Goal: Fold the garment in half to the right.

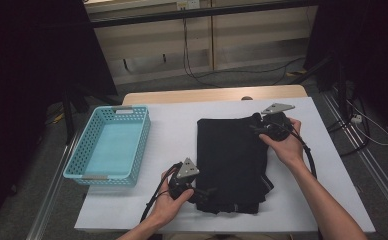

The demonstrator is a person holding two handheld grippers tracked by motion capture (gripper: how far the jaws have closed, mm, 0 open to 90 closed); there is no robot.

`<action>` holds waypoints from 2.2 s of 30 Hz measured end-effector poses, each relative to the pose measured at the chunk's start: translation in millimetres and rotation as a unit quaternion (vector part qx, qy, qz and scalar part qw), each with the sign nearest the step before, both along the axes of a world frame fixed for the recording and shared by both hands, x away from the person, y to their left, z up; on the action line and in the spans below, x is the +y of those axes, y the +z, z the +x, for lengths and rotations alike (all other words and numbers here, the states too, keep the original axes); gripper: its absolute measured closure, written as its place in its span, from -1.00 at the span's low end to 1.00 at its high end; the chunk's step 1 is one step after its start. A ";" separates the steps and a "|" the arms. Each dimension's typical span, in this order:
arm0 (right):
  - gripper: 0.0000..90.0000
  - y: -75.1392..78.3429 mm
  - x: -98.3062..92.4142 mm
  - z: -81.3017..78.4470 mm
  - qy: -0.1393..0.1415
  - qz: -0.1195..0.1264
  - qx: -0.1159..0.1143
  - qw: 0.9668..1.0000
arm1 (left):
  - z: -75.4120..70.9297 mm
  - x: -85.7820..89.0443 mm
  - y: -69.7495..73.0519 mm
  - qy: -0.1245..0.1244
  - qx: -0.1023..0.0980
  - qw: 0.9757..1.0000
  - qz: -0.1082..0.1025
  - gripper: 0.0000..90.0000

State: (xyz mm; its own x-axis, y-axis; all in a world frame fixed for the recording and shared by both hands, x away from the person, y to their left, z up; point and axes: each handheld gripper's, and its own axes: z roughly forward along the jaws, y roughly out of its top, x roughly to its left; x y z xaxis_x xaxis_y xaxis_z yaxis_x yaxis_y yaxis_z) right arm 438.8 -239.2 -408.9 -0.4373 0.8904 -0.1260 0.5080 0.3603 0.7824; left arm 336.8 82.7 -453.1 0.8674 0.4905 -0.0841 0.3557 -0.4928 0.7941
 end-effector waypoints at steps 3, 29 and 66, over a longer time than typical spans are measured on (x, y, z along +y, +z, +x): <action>-0.11 -2.8 0.3 16.8 -0.012 -0.006 0.005 1.000 | -0.2 -0.3 -0.2 -0.001 -0.001 1.000 0.001 -0.85; 0.94 -31.6 -37.8 53.0 -0.100 -0.023 0.054 0.993 | 0.0 -0.2 -1.5 -0.001 -0.012 1.000 0.011 -0.85; 0.12 -3.4 -10.2 -88.8 0.058 0.063 0.011 0.996 | 4.1 26.4 13.4 0.037 -0.028 0.999 -0.009 -0.87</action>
State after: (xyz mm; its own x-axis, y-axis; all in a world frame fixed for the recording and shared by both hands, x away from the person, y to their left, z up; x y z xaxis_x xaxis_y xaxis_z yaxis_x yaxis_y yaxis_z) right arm 350.0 -249.4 -412.3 -0.5391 0.8422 -0.0046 0.4869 0.3161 0.8143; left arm 340.9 109.2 -439.6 0.8318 0.5530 -0.0468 0.3465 -0.4516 0.8222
